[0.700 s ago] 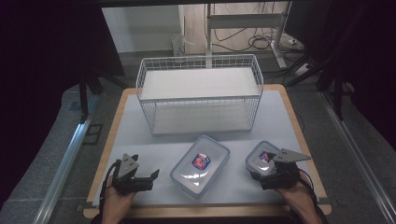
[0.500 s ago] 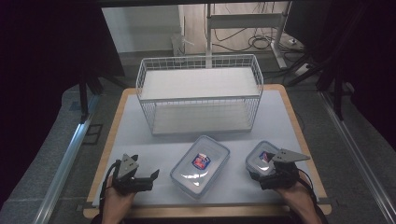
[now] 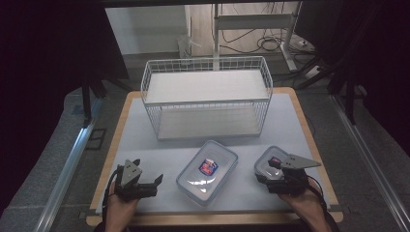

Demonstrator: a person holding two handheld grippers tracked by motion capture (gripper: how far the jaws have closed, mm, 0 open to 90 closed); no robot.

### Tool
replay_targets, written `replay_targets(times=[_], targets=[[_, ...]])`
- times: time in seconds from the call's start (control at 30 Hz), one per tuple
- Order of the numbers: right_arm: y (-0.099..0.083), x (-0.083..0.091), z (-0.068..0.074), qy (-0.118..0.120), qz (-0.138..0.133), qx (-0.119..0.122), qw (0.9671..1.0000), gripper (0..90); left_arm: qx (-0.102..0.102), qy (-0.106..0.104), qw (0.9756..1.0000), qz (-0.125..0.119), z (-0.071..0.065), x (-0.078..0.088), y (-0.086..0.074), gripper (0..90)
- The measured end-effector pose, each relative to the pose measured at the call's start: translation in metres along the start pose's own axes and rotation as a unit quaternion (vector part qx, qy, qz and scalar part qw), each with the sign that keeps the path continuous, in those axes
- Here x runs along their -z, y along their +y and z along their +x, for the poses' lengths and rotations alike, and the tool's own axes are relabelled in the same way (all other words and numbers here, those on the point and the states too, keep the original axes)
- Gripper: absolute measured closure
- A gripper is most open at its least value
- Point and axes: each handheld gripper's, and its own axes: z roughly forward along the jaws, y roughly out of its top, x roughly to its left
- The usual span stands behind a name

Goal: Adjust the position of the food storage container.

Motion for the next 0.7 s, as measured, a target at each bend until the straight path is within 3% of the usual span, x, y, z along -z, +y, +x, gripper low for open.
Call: replay_targets(times=[0.03, 0.07, 0.1, 0.2, 0.27, 0.3, 0.4, 0.7], targets=[[0.002, 0.001, 0.002, 0.007, 0.003, 0.003, 1.0000, 46.6, 0.002, -0.001, 1.0000, -0.004, 0.000, 0.001, 0.001, 4.5], [0.002, 0.001, 0.002, 0.007, 0.003, 0.003, 1.0000, 46.6, 0.002, -0.001, 1.0000, -0.004, 0.000, 0.001, 0.001, 4.6], [0.002, 0.001, 0.004, 0.014, 0.007, 0.006, 0.9999, 52.9, 0.004, -0.005, 1.0000, -0.007, 0.000, 0.002, 0.002, 4.6], [0.003, -0.006, 0.013, 0.039, 0.044, 0.023, 0.9980, 77.8, 0.006, -0.008, 0.9999, -0.011, -0.001, 0.003, 0.002, 4.9], [0.002, -0.009, 0.014, 0.047, 0.053, 0.023, 0.9972, 81.1, 0.005, -0.009, 0.9999, -0.009, -0.002, 0.002, 0.002, 4.9], [0.001, -0.016, 0.017, 0.063, 0.072, 0.020, 0.9952, 88.2, 0.002, -0.008, 0.9999, -0.007, -0.003, 0.002, 0.002, 5.1], [-0.001, -0.022, 0.018, 0.071, 0.085, 0.018, 0.9937, 89.4, -0.001, -0.008, 1.0000, -0.005, -0.003, 0.001, 0.002, 5.2], [-0.005, -0.035, 0.011, 0.035, 0.113, 0.008, 0.9930, 89.6, -0.013, -0.007, 0.9999, 0.002, -0.006, -0.001, 0.002, 5.5]])
